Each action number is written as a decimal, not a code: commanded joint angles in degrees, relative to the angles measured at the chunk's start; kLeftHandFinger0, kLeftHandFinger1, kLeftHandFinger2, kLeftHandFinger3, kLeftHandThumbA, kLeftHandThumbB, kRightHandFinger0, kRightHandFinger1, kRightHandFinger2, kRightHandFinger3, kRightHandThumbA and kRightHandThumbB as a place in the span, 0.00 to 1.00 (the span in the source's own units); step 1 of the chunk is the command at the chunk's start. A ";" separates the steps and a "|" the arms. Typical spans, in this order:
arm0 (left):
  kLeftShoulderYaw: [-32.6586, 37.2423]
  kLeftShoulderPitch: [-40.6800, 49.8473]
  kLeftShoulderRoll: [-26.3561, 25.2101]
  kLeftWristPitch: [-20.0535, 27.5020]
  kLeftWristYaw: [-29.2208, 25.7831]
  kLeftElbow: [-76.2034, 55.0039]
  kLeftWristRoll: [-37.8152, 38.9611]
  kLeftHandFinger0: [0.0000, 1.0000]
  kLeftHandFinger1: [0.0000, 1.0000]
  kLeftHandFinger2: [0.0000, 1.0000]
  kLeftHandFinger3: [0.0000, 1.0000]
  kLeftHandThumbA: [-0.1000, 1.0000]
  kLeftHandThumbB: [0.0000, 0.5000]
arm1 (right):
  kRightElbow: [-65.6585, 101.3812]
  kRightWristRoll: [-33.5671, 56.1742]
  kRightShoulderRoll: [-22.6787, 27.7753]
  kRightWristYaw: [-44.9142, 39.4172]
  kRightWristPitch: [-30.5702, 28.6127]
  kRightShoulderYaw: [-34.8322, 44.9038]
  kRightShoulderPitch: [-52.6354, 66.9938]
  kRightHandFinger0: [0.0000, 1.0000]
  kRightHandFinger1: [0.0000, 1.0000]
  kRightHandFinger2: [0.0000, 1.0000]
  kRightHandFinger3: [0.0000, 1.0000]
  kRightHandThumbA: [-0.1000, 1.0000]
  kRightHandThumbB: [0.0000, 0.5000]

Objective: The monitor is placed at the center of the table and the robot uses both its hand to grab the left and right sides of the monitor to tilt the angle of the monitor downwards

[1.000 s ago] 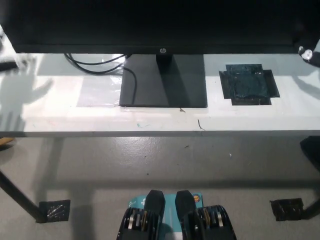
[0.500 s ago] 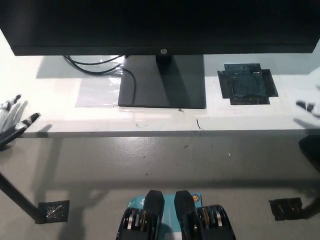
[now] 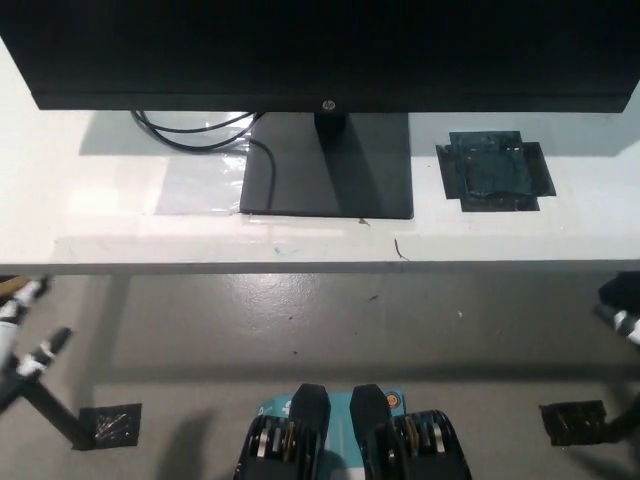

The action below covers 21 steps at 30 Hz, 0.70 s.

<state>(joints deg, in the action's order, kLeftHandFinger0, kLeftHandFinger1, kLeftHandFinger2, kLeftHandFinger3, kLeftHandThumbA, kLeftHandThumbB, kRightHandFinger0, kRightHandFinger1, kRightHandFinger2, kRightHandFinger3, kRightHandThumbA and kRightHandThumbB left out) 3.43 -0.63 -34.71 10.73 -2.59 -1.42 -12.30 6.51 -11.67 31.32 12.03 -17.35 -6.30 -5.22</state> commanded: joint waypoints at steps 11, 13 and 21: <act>5.56 -2.89 17.09 16.20 4.87 1.85 11.88 1.00 1.00 1.00 1.00 1.00 0.78 | -3.31 5.24 -20.89 5.83 -9.58 -10.77 0.57 1.00 1.00 1.00 1.00 1.00 0.85; 4.54 -3.54 17.34 16.20 5.12 4.81 12.02 1.00 1.00 1.00 1.00 1.00 0.71 | -7.48 8.43 -22.69 3.12 -9.58 -8.91 -0.42 1.00 1.00 1.00 1.00 1.00 0.90; 2.31 -6.27 17.75 16.20 5.31 13.89 10.90 1.00 1.00 1.00 1.00 1.00 0.68 | -25.56 8.78 -25.58 4.13 -9.58 -4.69 -5.44 1.00 1.00 1.00 1.00 0.99 0.85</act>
<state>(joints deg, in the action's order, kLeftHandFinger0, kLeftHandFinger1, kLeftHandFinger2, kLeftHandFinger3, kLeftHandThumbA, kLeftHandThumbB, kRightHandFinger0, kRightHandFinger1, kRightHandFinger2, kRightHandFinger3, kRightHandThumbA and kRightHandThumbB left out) 6.77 -5.26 -17.00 23.51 2.45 10.80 -1.77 -15.04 -4.97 6.83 14.73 -23.50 -12.98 -7.68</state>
